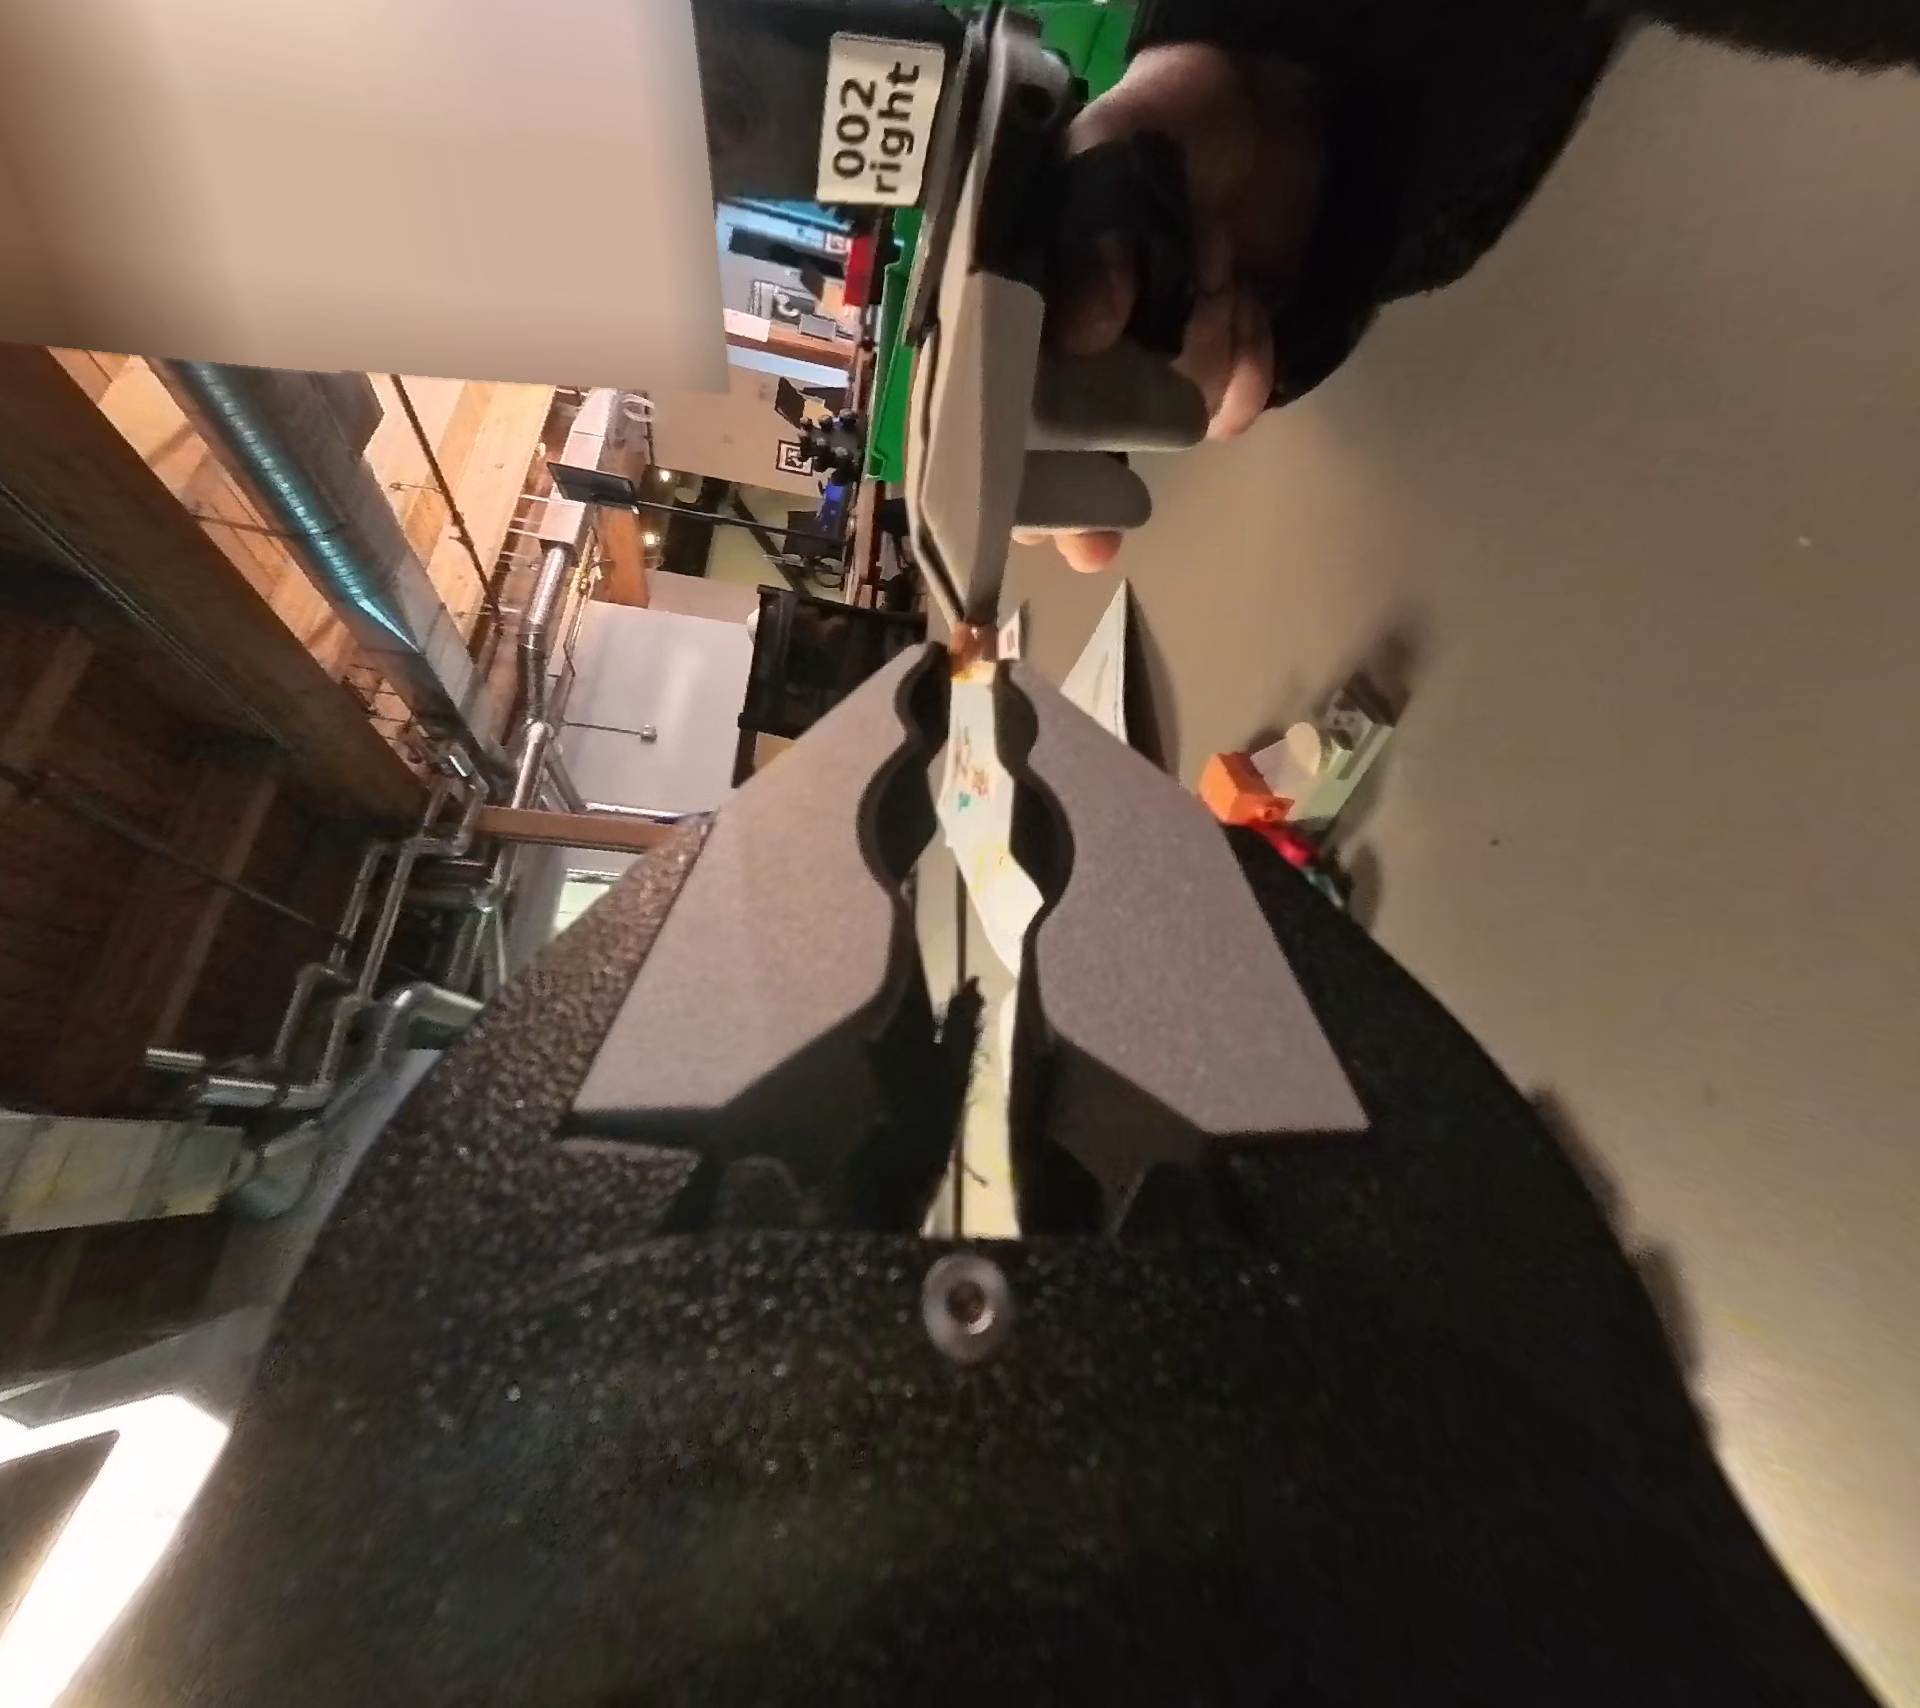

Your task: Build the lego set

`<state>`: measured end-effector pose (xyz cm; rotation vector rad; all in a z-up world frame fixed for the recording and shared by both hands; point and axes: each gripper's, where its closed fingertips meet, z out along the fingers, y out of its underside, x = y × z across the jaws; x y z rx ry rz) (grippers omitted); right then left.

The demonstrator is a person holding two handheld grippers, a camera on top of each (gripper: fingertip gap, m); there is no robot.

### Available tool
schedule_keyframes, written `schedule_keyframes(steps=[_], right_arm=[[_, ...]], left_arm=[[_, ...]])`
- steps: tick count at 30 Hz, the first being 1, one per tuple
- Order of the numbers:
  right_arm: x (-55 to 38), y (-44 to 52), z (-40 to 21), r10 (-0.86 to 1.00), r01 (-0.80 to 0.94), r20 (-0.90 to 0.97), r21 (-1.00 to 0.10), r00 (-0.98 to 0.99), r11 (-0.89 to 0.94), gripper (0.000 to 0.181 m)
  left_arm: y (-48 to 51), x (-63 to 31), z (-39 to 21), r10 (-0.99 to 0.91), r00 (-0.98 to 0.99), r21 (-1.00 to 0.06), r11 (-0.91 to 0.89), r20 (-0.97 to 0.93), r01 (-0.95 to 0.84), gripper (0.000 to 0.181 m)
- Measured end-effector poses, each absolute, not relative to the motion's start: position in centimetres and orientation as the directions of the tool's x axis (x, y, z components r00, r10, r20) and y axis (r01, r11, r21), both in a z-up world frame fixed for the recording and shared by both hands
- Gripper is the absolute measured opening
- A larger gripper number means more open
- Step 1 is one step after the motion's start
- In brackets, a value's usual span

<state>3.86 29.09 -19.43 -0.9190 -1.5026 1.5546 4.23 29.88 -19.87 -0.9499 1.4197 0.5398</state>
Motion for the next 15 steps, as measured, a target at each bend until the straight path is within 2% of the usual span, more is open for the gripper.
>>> schedule_keyframes(steps=[15], right_arm=[[4.20, 29.49, -19.50, 0.865, 0.068, -0.210, -0.977, -0.455, -0.201, 0.000]], left_arm=[[30.53, 3.88, -20.28, -0.165, -0.082, -0.028, 0.573, -0.983, -0.819, 0.003]])
